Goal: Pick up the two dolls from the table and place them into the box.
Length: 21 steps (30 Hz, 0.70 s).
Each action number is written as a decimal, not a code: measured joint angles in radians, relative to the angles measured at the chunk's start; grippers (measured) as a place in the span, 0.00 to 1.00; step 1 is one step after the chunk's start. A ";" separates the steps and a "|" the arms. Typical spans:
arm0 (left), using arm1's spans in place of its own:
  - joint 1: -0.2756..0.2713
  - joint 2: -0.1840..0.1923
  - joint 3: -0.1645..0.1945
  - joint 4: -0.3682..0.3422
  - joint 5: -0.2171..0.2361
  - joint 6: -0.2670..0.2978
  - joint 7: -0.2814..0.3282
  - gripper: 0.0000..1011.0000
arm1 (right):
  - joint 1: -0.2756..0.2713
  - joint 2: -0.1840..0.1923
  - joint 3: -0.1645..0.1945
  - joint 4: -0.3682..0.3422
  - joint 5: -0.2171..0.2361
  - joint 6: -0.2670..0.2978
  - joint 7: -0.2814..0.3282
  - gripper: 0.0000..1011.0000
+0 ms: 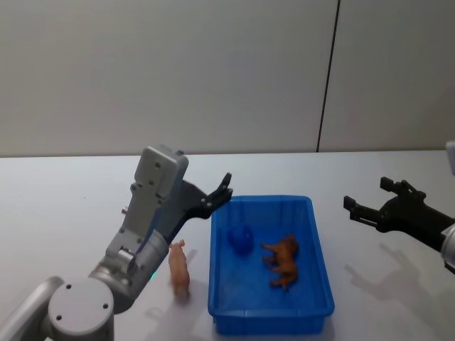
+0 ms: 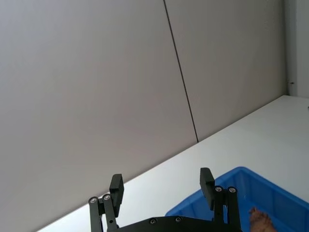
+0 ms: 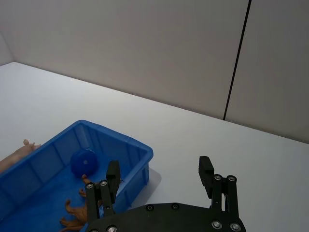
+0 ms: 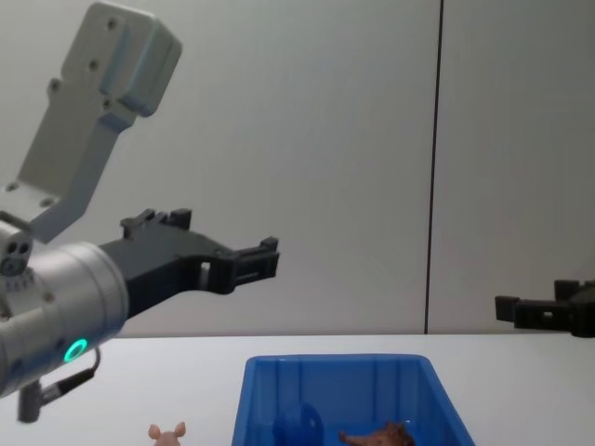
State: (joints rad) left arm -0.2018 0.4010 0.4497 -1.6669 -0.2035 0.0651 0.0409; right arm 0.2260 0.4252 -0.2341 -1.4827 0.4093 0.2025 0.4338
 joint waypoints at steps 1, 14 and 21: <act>0.003 0.001 0.000 -0.003 -0.002 0.006 0.006 0.99 | -0.002 0.002 0.001 -0.001 0.001 0.000 0.000 0.99; 0.110 0.055 -0.007 -0.093 -0.085 0.099 0.136 0.99 | -0.009 0.010 0.006 -0.006 0.003 0.002 -0.002 0.99; 0.153 0.073 -0.009 -0.111 -0.123 0.130 0.163 0.99 | -0.010 0.012 0.008 -0.007 0.004 0.002 -0.003 0.99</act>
State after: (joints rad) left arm -0.0491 0.4738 0.4407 -1.7779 -0.3270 0.1955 0.2042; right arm 0.2159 0.4376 -0.2265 -1.4900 0.4130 0.2045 0.4308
